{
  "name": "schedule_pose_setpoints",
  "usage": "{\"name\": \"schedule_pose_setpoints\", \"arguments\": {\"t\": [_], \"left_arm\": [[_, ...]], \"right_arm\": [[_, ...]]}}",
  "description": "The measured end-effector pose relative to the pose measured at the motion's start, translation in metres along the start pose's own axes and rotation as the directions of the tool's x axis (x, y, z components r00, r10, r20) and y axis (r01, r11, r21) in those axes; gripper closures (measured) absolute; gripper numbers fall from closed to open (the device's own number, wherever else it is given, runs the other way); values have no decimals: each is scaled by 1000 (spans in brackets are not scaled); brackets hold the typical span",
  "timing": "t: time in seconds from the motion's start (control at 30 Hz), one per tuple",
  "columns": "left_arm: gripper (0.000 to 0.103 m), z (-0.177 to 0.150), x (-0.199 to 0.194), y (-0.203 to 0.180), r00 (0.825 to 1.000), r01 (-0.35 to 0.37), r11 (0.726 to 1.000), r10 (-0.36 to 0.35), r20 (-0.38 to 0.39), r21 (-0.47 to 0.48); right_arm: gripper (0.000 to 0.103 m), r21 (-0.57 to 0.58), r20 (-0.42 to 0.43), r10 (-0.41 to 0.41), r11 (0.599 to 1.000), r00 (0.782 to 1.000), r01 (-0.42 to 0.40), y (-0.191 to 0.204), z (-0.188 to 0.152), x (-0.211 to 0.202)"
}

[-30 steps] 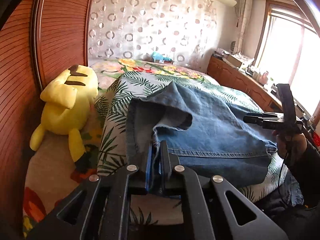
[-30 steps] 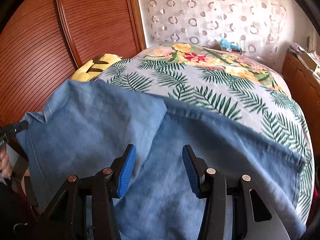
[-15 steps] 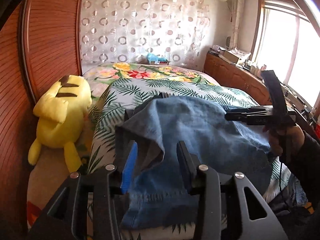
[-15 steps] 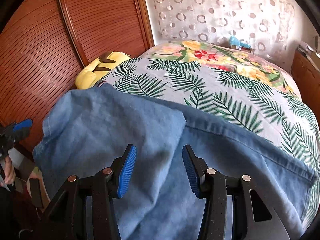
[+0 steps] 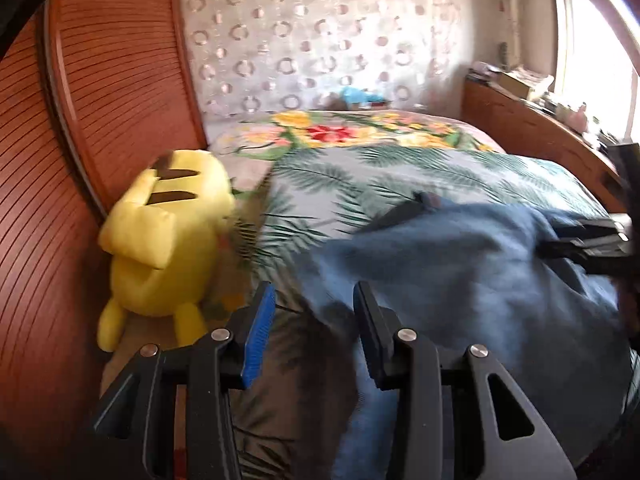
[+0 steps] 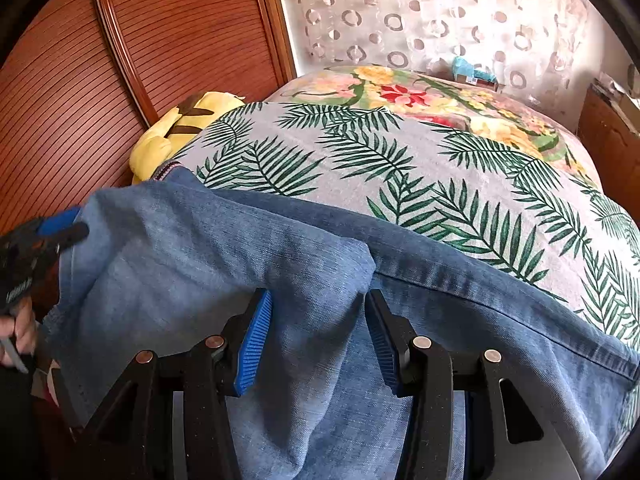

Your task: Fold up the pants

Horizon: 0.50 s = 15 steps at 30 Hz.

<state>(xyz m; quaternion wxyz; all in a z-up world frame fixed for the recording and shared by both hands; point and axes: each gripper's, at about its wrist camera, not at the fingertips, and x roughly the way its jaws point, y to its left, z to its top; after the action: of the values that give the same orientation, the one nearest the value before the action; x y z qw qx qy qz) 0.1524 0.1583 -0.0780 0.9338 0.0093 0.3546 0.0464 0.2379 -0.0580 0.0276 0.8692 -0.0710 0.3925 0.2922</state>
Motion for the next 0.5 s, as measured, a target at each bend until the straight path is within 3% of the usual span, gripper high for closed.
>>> {"name": "schedule_pose_setpoints", "arguments": {"t": [0.1, 0.4, 0.43, 0.5], "left_arm": [[61, 3, -4, 12, 1000, -11, 1000, 11, 11, -16], [56, 2, -33, -7, 989, 123, 992, -123, 82, 3], [54, 2, -34, -12, 987, 138, 990, -138, 81, 12], [23, 1, -35, -23, 980, 180, 983, -182, 78, 28]], "right_arm": [[53, 8, 6, 2, 1000, 1000, -2, -1, -3, -3], [53, -5, 84, -30, 1000, 996, 31, -9, -24, -45], [53, -4, 91, -33, 999, 995, 34, -11, -29, -50], [53, -4, 109, -44, 999, 993, 45, -17, -39, -64]]}}
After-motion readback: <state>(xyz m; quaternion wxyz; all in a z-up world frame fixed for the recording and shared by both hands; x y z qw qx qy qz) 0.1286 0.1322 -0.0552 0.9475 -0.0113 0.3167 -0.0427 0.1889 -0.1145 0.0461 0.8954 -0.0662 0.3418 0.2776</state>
